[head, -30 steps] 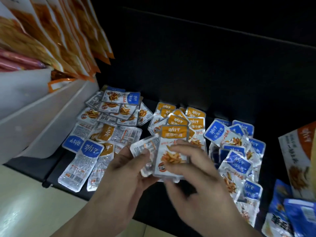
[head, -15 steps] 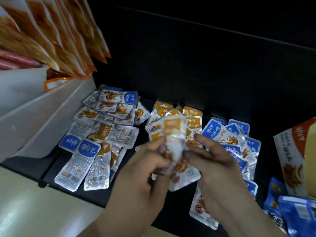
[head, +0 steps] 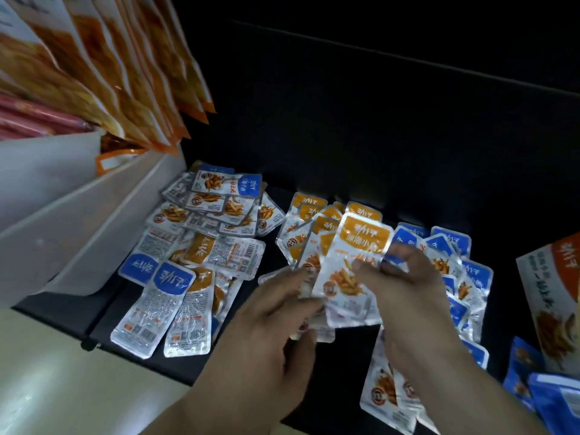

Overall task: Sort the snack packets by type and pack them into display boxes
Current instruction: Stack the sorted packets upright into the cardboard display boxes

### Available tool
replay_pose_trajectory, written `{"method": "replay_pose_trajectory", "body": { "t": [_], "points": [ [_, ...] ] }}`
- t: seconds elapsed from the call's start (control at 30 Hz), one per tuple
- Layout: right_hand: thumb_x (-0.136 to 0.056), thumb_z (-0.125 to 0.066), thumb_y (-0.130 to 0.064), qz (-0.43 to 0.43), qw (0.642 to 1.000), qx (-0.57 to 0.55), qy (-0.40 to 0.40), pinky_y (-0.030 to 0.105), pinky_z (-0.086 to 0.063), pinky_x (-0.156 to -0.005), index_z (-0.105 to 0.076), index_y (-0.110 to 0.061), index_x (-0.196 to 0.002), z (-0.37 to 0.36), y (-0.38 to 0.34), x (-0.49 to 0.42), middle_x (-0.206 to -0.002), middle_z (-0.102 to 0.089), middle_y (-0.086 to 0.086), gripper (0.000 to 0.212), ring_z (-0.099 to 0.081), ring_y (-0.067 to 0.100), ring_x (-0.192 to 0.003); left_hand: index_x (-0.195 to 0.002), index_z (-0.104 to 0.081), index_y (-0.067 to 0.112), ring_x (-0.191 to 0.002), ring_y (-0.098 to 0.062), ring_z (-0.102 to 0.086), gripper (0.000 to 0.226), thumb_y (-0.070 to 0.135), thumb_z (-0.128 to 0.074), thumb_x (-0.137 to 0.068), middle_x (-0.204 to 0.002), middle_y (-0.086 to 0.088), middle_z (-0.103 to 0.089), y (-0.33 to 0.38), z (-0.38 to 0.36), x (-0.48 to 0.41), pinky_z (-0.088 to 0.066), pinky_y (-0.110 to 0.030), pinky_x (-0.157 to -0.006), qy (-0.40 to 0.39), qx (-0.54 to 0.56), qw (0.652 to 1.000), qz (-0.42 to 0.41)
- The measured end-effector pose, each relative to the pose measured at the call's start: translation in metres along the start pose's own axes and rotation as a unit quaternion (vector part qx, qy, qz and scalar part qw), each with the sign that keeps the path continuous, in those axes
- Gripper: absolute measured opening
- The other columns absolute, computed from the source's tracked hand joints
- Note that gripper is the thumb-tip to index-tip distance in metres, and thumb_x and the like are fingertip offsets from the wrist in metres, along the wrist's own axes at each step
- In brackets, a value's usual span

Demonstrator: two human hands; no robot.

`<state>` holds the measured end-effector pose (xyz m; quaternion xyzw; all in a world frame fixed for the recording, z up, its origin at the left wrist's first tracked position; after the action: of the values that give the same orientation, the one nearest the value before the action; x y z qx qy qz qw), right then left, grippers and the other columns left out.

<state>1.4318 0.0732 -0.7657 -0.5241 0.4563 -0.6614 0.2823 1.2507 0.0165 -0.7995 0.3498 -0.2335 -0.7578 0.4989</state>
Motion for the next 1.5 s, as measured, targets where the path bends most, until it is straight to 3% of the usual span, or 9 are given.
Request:
{"method": "replay_pose_trajectory", "body": {
  "t": [0.17,0.4,0.6,0.73,0.9,1.13,1.23,1.33,1.5],
  "points": [
    [-0.091,-0.077,-0.021,0.116,0.983,0.138,0.044,0.029,-0.057,-0.059,-0.054,-0.032,-0.119,-0.025,-0.002,-0.045,-0.078,-0.077,-0.014,0.038,-0.073,0.010,-0.069,-0.130,-0.061,0.037,-0.150,-0.021,-0.038,0.040,0.033,-0.058,-0.090,-0.155,0.010,-0.049,-0.038,0.004,0.021,-0.049,-0.053,-0.108,-0.005,-0.089,0.994,0.070],
    [-0.087,-0.075,-0.036,0.270,0.830,0.480,0.091,0.041,-0.051,-0.076,-0.069,-0.031,-0.110,-0.032,0.022,-0.073,-0.120,-0.055,-0.002,0.024,-0.054,0.026,-0.112,-0.122,-0.073,0.027,-0.148,-0.029,-0.043,0.041,0.038,-0.059,-0.085,-0.151,0.000,-0.056,-0.058,0.009,0.038,-0.049,-0.058,-0.106,0.008,-0.148,0.986,0.082],
    [-0.090,-0.067,-0.025,0.428,0.758,0.490,0.029,0.055,-0.054,-0.090,-0.079,-0.018,-0.098,-0.049,0.028,-0.054,-0.124,-0.065,0.006,0.016,-0.057,0.036,-0.118,-0.137,-0.062,0.031,-0.149,-0.042,-0.036,0.062,0.055,-0.054,-0.080,-0.159,-0.010,-0.046,-0.070,0.027,0.072,-0.035,-0.074,-0.109,-0.009,-0.292,0.939,0.179],
    [-0.091,-0.061,-0.037,0.432,0.759,0.481,-0.078,0.051,-0.053,-0.102,-0.080,-0.019,-0.103,-0.070,0.053,-0.016,-0.125,-0.069,0.003,0.029,-0.060,0.028,-0.127,-0.156,-0.043,0.037,-0.147,-0.047,-0.037,0.080,0.069,-0.049,-0.083,-0.162,-0.017,-0.040,-0.083,0.036,0.091,-0.040,-0.072,-0.107,-0.066,-0.327,0.910,0.248],
    [-0.093,-0.060,-0.044,0.398,0.755,0.489,-0.181,0.045,-0.047,-0.111,-0.075,-0.028,-0.120,-0.072,0.075,0.016,-0.142,-0.062,-0.006,0.035,-0.049,0.019,-0.142,-0.142,-0.061,0.028,-0.132,-0.041,-0.057,0.060,0.057,-0.052,-0.090,-0.151,-0.012,-0.055,-0.079,0.047,0.086,-0.055,-0.057,-0.096,-0.061,-0.316,0.921,0.220],
    [-0.092,-0.051,-0.055,0.386,0.673,0.580,-0.248,0.032,-0.048,-0.108,-0.062,-0.031,-0.138,-0.069,0.102,0.022,-0.146,-0.058,-0.013,0.052,-0.050,0.017,-0.142,-0.140,-0.056,0.024,-0.108,-0.022,-0.062,0.067,0.021,-0.081,-0.078,-0.143,0.001,-0.059,-0.077,0.051,0.081,-0.059,-0.036,-0.077,-0.004,-0.227,0.959,0.170],
    [-0.093,-0.045,-0.061,0.353,0.693,0.563,-0.278,0.022,-0.028,-0.114,-0.054,-0.032,-0.147,-0.066,0.100,0.017,-0.152,-0.049,-0.019,0.062,-0.037,0.011,-0.149,-0.127,-0.068,0.016,-0.099,-0.020,-0.065,0.056,0.015,-0.085,-0.073,-0.131,-0.002,-0.066,-0.080,0.051,0.080,-0.056,-0.029,-0.077,0.003,-0.237,0.956,0.174],
    [-0.091,-0.042,-0.062,0.352,0.703,0.561,-0.259,0.028,-0.042,-0.108,-0.060,-0.031,-0.142,-0.072,0.092,0.018,-0.143,-0.057,-0.019,0.061,-0.047,0.012,-0.142,-0.113,-0.076,0.015,-0.089,-0.020,-0.069,0.042,0.014,-0.084,-0.073,-0.119,-0.003,-0.073,-0.083,0.053,0.075,-0.058,-0.029,-0.070,-0.003,-0.268,0.950,0.157],
    [-0.096,-0.051,-0.054,0.330,0.731,0.534,-0.268,0.020,-0.033,-0.112,-0.061,-0.030,-0.139,-0.080,0.079,0.030,-0.145,-0.055,-0.019,0.051,-0.035,0.002,-0.148,-0.095,-0.078,0.017,-0.084,-0.014,-0.071,0.011,0.019,-0.072,-0.086,-0.109,0.004,-0.076,-0.075,0.074,0.070,-0.061,-0.030,-0.062,0.052,-0.207,0.962,0.170]
  ]
}}
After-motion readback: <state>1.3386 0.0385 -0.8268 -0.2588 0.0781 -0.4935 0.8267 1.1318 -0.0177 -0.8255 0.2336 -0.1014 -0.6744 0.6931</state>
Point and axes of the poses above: each hand's wrist, its own x-axis away from the middle knuckle, its own z-axis out of the back of the hand, y = z × x, the point moved 1 cm from there along -x, towards the middle knuckle
